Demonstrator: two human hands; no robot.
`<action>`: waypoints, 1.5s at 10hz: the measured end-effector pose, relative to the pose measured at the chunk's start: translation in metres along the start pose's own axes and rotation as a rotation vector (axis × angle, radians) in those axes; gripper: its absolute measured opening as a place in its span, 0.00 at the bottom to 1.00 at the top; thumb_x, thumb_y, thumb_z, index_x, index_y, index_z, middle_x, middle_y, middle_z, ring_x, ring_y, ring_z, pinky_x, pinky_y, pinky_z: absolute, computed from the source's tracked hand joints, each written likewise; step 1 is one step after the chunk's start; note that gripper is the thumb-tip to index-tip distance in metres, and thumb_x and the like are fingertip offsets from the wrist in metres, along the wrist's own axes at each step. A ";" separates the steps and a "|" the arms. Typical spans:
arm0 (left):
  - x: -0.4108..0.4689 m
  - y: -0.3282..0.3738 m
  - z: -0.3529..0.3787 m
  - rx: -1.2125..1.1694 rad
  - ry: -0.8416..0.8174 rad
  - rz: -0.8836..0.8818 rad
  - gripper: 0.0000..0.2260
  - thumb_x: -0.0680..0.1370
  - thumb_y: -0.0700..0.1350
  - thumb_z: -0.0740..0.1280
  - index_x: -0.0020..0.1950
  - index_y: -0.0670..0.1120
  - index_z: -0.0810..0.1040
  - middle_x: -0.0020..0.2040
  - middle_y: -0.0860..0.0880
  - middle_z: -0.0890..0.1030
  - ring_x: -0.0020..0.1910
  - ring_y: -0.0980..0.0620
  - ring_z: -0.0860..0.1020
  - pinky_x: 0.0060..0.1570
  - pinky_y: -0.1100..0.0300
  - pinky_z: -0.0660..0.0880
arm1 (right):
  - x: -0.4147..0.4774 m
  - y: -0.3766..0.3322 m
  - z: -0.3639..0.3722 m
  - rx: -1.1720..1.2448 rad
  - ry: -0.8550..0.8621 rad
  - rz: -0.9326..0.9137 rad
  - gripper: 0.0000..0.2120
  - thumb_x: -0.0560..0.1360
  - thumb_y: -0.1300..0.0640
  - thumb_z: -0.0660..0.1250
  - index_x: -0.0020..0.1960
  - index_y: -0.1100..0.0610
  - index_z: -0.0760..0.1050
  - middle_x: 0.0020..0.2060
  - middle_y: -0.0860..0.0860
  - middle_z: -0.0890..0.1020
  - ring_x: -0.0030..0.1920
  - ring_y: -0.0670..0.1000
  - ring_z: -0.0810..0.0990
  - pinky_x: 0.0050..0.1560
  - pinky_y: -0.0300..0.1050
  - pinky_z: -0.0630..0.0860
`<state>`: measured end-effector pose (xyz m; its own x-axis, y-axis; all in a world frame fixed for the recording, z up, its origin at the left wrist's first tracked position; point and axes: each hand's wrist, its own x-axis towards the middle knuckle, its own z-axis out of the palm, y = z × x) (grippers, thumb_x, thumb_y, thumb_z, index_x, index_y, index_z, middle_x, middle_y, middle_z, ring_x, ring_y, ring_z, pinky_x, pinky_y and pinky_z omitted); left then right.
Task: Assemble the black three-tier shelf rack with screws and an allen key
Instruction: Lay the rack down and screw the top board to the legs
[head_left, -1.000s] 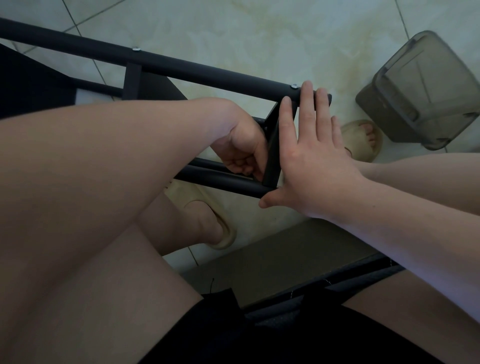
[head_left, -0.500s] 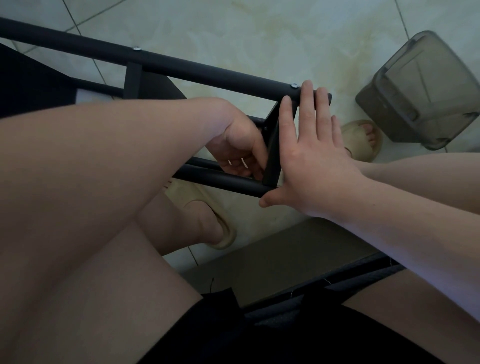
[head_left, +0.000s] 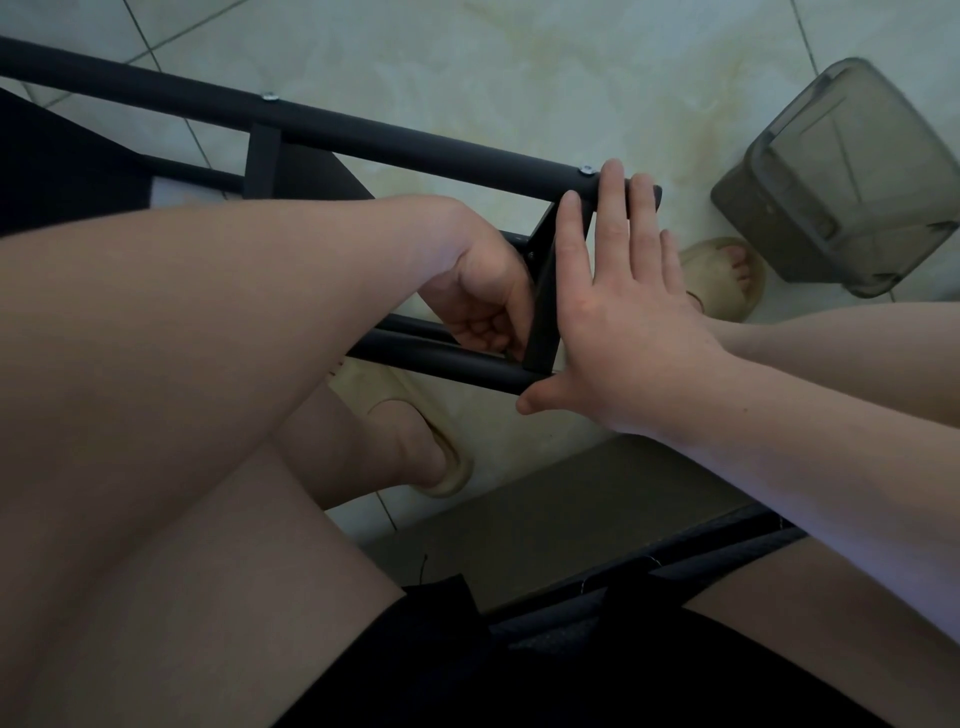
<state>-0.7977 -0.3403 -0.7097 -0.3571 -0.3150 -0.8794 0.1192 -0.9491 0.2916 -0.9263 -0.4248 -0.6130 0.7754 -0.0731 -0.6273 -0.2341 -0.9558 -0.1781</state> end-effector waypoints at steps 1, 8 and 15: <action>-0.002 -0.001 -0.002 -0.002 -0.022 0.000 0.06 0.76 0.35 0.67 0.47 0.45 0.80 0.36 0.51 0.81 0.34 0.56 0.75 0.39 0.65 0.75 | 0.000 0.000 0.000 -0.002 0.002 -0.001 0.73 0.62 0.30 0.77 0.79 0.62 0.29 0.76 0.65 0.28 0.77 0.68 0.29 0.79 0.67 0.42; -0.002 0.000 0.000 0.004 -0.054 -0.008 0.03 0.65 0.40 0.71 0.37 0.46 0.82 0.32 0.52 0.79 0.30 0.58 0.72 0.31 0.68 0.71 | 0.000 0.000 0.001 0.001 0.008 0.001 0.74 0.62 0.30 0.77 0.79 0.62 0.29 0.76 0.65 0.28 0.77 0.67 0.29 0.79 0.66 0.41; -0.003 0.001 0.000 0.038 -0.050 -0.023 0.07 0.65 0.41 0.71 0.42 0.46 0.80 0.32 0.52 0.79 0.30 0.57 0.71 0.31 0.67 0.69 | 0.001 0.001 0.003 -0.005 0.019 -0.006 0.74 0.61 0.30 0.77 0.79 0.63 0.29 0.76 0.66 0.28 0.77 0.68 0.29 0.79 0.67 0.42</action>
<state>-0.7970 -0.3400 -0.7069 -0.4056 -0.2920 -0.8662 0.0752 -0.9551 0.2867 -0.9273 -0.4247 -0.6157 0.7877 -0.0727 -0.6118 -0.2264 -0.9577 -0.1777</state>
